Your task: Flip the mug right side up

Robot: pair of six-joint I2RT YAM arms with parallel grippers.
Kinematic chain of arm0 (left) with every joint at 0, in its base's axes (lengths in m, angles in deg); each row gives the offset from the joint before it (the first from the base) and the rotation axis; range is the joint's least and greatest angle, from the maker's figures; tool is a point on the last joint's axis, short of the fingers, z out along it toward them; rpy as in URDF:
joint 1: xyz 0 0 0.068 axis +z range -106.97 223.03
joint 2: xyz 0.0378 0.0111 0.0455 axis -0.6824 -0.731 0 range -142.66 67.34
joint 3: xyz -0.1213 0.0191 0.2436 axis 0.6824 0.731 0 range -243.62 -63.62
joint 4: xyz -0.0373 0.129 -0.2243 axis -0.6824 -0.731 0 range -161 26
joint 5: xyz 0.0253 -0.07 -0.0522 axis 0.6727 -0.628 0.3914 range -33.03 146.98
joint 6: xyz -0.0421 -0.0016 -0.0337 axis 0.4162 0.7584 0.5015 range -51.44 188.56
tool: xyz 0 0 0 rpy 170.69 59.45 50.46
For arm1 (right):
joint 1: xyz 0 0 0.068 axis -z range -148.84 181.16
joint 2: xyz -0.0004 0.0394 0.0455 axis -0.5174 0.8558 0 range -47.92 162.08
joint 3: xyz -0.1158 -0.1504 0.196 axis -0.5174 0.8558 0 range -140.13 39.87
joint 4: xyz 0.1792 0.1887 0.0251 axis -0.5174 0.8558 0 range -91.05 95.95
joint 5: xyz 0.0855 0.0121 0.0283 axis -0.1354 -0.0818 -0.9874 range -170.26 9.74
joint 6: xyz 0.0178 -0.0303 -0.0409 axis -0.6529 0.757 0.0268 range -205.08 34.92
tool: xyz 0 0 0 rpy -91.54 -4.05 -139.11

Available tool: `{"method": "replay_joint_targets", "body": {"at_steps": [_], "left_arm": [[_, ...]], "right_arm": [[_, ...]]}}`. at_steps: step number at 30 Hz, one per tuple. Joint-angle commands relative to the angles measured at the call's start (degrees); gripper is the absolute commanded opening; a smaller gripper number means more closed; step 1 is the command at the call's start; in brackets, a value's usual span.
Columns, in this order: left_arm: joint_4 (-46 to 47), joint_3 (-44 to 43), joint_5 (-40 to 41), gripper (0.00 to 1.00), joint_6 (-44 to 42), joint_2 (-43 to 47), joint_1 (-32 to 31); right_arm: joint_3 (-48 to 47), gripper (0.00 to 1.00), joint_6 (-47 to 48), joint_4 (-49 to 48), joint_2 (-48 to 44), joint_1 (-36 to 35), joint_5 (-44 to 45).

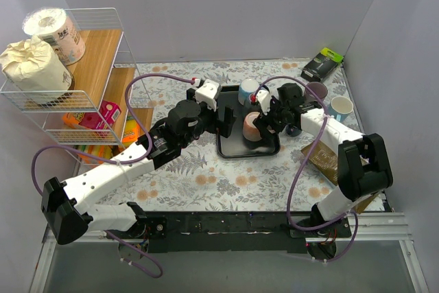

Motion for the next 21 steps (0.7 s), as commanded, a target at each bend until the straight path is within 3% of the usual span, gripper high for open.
{"method": "replay_joint_targets", "body": {"at_steps": [1, 9, 14, 21], "left_arm": [[-0.1, -2.1, 1.0, 0.98, -1.3, 1.5, 0.0], [1.4, -1.4, 2.6, 0.98, -2.3, 3.1, 0.0], [1.4, -1.7, 4.2, 0.98, -2.5, 2.8, 0.0], [2.2, -0.7, 4.3, 0.98, -2.0, 2.9, 0.0]], "right_arm": [[-2.8, 0.90, 5.2, 1.1, 2.2, 0.9, -3.0], [-2.8, 0.87, 7.6, -2.5, 6.8, 1.0, -0.9], [-1.5, 0.68, 6.8, -6.1, 6.2, 1.0, -0.6], [1.9, 0.57, 6.1, -8.5, 3.5, 1.1, 1.0]]}}
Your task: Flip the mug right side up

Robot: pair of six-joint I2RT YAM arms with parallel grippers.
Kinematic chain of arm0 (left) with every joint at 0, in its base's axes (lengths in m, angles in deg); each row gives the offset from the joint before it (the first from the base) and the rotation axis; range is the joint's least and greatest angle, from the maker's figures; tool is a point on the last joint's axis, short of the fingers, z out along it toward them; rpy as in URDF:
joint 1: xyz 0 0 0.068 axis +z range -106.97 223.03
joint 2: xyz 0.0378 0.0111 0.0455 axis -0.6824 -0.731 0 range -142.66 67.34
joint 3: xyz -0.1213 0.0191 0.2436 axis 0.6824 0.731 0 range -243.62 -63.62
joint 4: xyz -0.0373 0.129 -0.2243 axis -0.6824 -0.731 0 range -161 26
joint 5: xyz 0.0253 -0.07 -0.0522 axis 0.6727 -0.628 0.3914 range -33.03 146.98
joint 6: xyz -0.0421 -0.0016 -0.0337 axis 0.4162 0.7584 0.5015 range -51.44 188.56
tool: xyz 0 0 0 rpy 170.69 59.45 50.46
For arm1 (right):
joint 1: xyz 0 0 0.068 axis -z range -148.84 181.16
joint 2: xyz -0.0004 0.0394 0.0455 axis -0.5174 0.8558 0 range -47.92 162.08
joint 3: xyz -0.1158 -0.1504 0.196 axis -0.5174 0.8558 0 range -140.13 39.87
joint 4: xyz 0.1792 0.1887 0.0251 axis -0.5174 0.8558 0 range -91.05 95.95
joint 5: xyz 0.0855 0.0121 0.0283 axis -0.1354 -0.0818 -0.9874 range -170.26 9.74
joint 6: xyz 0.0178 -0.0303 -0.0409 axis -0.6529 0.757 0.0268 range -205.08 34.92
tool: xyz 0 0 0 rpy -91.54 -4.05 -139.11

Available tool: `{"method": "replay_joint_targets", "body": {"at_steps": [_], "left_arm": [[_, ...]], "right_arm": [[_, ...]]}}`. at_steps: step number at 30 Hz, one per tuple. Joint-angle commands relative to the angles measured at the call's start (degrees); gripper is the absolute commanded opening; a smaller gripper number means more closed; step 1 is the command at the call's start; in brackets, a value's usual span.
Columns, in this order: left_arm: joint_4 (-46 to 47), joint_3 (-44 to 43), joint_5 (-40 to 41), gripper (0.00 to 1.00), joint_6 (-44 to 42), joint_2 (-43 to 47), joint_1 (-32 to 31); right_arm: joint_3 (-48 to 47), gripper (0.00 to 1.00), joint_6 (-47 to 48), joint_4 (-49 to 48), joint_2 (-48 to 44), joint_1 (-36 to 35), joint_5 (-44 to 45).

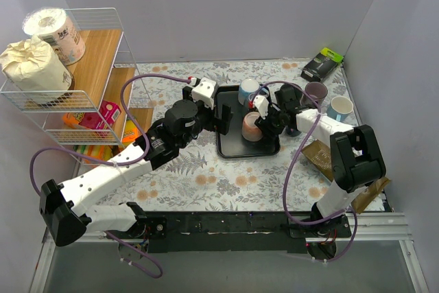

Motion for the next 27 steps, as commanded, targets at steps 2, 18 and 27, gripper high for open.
{"method": "replay_joint_targets", "body": {"at_steps": [2, 18, 27], "left_arm": [[1.4, -0.7, 1.0, 0.98, -0.3, 1.6, 0.0], [1.3, 0.3, -0.2, 0.98, 0.9, 2.8, 0.0], [1.0, 1.0, -0.6, 0.98, 1.2, 3.9, 0.0]], "right_arm": [[1.4, 0.50, -0.4, -5.3, -3.2, 0.1, 1.4], [1.9, 0.06, -2.2, -6.2, -4.6, 0.1, 2.0], [2.2, 0.01, -3.6, -6.3, -5.3, 0.2, 1.8]]}}
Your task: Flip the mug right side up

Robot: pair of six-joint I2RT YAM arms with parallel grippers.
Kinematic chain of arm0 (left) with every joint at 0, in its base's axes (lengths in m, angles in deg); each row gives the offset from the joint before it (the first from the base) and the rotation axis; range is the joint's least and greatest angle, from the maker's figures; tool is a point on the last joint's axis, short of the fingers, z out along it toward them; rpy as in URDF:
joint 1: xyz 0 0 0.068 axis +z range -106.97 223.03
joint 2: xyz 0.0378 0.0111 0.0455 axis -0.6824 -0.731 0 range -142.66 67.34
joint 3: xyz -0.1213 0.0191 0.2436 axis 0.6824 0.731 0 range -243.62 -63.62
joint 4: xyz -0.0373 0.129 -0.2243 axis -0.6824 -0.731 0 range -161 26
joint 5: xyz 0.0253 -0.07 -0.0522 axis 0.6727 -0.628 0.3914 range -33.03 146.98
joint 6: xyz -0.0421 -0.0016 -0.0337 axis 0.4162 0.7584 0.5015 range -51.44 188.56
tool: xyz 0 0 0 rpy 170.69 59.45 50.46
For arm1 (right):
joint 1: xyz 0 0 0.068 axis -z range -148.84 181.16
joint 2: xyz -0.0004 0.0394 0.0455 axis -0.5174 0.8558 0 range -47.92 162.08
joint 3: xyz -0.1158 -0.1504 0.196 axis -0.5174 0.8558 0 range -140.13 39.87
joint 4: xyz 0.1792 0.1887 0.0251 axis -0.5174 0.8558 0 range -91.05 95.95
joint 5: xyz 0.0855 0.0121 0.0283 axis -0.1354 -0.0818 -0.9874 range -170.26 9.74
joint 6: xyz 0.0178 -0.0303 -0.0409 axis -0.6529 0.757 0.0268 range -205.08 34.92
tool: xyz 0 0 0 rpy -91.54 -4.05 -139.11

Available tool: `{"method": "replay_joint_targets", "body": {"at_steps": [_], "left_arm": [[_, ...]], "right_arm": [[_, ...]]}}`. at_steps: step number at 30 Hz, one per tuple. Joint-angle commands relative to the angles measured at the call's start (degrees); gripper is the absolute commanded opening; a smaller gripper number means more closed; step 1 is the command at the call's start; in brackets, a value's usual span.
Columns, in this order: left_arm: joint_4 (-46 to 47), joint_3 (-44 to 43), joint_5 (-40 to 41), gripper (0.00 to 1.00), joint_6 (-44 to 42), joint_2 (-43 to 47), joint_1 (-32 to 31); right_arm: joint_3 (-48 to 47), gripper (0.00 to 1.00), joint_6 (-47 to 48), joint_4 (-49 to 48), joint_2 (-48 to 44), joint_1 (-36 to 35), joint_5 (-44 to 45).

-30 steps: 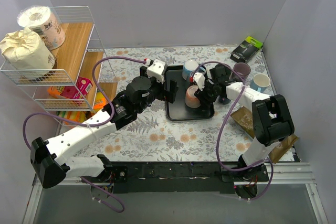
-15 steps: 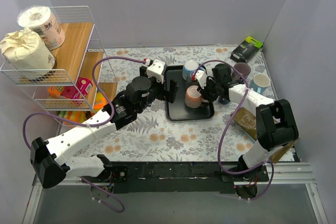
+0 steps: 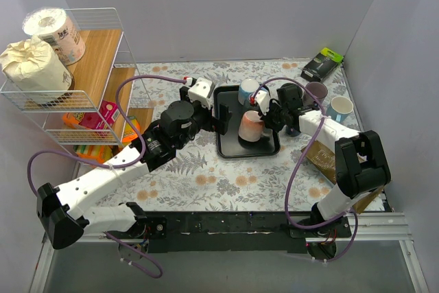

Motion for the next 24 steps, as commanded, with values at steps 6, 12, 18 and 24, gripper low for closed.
{"method": "replay_joint_targets", "body": {"at_steps": [6, 12, 18, 24], "left_arm": [[1.2, 0.5, -0.8, 0.98, 0.5, 2.0, 0.0], [1.4, 0.7, -0.8, 0.98, 0.6, 2.2, 0.0], [1.8, 1.5, -1.0, 0.98, 1.2, 2.6, 0.0], [2.2, 2.5, -1.2, 0.98, 2.1, 3.0, 0.0]], "right_arm": [[1.1, 0.01, -3.0, -2.7, -3.2, 0.2, -1.2], [2.1, 0.01, -7.6, -3.3, -5.8, 0.3, -3.8], [5.7, 0.01, -15.7, -6.5, -10.2, 0.2, -9.0], [5.4, 0.01, -28.5, -6.2, -10.0, 0.2, -12.5]]}}
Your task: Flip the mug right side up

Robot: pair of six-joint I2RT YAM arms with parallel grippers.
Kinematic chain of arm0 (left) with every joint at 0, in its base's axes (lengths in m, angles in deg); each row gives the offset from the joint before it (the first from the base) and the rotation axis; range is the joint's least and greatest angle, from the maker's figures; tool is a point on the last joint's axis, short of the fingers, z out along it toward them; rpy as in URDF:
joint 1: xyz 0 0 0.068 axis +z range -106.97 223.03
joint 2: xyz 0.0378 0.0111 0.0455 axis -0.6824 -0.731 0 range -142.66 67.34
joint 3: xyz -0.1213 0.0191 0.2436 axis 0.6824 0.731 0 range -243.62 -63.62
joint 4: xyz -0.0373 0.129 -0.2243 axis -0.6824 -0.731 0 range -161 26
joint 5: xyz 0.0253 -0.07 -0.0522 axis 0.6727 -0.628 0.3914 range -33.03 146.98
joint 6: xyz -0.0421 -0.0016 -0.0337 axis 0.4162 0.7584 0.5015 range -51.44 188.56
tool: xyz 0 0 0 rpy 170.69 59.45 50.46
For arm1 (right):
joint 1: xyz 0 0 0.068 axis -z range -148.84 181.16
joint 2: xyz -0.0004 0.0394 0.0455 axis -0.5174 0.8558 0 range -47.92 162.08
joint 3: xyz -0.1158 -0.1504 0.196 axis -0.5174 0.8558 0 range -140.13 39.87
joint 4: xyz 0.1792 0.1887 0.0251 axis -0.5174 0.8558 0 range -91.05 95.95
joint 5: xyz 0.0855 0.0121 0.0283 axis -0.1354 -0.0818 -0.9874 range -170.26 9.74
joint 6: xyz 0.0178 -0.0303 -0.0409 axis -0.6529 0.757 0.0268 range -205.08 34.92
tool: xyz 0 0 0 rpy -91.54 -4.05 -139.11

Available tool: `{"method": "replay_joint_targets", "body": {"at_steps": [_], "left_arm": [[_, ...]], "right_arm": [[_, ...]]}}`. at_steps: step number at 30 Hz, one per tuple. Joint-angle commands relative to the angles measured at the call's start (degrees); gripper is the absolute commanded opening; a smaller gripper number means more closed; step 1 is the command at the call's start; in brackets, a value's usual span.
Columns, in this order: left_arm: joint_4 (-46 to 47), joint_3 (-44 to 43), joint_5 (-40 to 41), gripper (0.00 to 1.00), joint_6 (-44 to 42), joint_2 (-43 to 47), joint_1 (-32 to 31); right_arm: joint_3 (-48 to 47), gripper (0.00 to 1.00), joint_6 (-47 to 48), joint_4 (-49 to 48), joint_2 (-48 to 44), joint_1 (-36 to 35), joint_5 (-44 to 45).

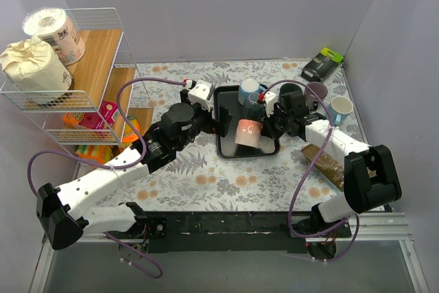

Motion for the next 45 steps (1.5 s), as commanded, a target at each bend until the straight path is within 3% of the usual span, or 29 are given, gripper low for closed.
{"method": "replay_joint_targets", "body": {"at_steps": [1, 12, 25, 33, 36, 43, 45], "left_arm": [[0.9, 0.8, -0.4, 0.98, 0.8, 2.7, 0.0], [0.9, 2.9, -2.7, 0.98, 3.4, 4.2, 0.0], [2.3, 4.9, -8.1, 0.98, 12.7, 3.2, 0.0], [8.9, 4.2, -8.5, 0.98, 16.0, 0.1, 0.0], [10.6, 2.2, -9.3, 0.98, 16.7, -3.5, 0.0], [9.8, -1.9, -5.3, 0.98, 19.9, -7.9, 0.0], [10.3, -2.1, -4.5, 0.92, 20.5, -7.8, 0.0]], "right_arm": [[-0.9, 0.01, -15.0, -5.7, -2.0, 0.2, -6.5], [1.6, 0.01, -41.3, -14.6, -1.9, -0.1, -8.0], [3.8, 0.01, -72.4, -28.7, -10.3, -0.6, -7.1], [7.4, 0.01, -90.9, -43.1, -13.2, -2.0, -7.9], [8.1, 0.01, -95.1, -47.1, -14.0, -3.0, -6.6], [5.8, 0.01, -95.0, -44.6, -16.2, -5.7, -2.5], [5.7, 0.01, -95.1, -44.8, -16.2, -5.8, -2.4]]}}
